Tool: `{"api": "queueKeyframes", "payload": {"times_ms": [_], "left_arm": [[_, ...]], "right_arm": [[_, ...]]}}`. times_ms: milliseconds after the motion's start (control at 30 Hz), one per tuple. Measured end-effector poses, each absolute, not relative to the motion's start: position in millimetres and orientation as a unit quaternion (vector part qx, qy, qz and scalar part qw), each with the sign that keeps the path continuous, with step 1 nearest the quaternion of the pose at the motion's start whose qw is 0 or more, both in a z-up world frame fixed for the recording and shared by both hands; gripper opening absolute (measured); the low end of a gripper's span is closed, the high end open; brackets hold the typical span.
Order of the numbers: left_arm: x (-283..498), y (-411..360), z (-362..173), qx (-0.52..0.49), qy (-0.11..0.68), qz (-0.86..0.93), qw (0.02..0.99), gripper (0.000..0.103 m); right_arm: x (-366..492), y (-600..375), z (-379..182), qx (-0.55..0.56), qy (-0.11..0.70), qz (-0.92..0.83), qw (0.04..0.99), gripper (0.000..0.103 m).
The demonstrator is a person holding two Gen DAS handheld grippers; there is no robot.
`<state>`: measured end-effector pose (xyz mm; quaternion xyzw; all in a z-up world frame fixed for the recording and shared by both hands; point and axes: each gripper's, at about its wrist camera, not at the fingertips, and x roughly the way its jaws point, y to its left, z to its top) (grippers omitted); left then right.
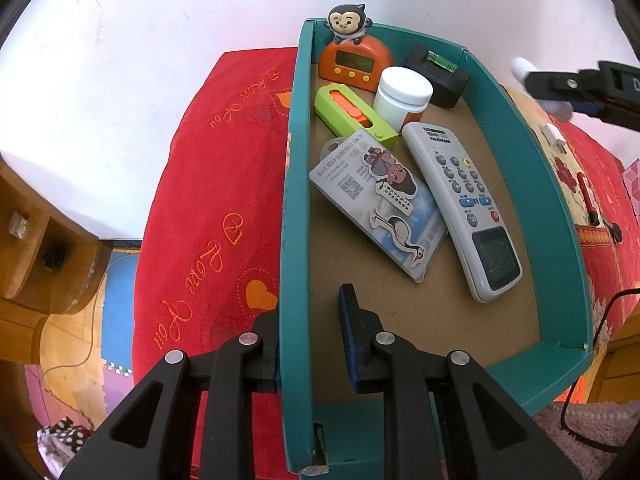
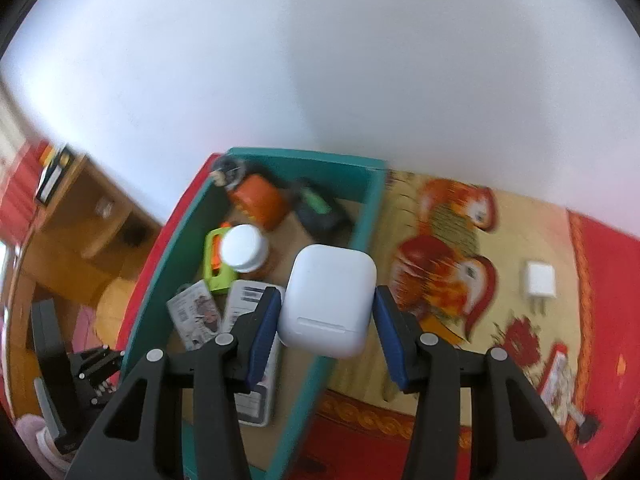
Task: Organize objects
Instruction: 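Carry the earbud case into the tray beside the jar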
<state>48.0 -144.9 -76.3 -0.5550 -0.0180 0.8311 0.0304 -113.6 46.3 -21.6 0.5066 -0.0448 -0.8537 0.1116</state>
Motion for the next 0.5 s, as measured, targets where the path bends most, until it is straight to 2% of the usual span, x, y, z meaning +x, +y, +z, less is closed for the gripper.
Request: {"api": "queueKeyframes", "payload": {"times_ms": [500], "left_arm": [[48,-144,-75,-0.555,-0.020,0.831,0.030,0.022]], "right_arm": [[-160,-8,-54,0.573,0.066,-0.801,0.161,0.047]]}}
